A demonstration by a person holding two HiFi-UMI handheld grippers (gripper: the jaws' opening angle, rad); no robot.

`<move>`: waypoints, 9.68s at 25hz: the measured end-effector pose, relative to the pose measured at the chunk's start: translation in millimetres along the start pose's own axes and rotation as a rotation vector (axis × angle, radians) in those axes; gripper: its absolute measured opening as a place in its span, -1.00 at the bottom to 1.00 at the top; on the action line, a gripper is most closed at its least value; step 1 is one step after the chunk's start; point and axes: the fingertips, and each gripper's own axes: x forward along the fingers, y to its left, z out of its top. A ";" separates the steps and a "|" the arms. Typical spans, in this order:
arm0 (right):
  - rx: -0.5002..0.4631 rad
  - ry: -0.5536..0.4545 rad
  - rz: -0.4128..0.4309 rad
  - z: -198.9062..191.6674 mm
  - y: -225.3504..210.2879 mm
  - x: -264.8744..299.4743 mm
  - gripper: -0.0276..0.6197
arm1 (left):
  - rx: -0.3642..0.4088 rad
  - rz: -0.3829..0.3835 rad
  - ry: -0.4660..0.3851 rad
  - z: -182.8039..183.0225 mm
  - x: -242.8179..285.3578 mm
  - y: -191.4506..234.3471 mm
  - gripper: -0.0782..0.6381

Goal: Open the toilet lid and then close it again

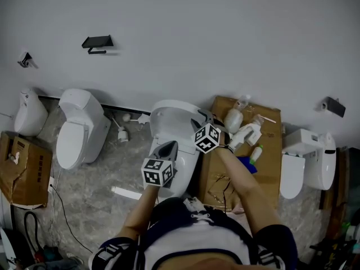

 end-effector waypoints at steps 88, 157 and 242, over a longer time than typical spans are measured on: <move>-0.142 -0.130 0.162 -33.9 281.5 -123.7 -0.60 | -0.705 0.019 0.062 -172.1 -80.5 -1.2 -0.49; -0.280 0.045 0.593 -137.3 461.0 -116.7 -0.81 | -0.772 0.414 0.312 -390.3 -185.5 7.9 -0.76; 0.939 -0.080 0.522 -72.9 438.7 -113.2 -0.88 | -0.459 0.159 0.247 -328.4 -191.0 8.5 -0.76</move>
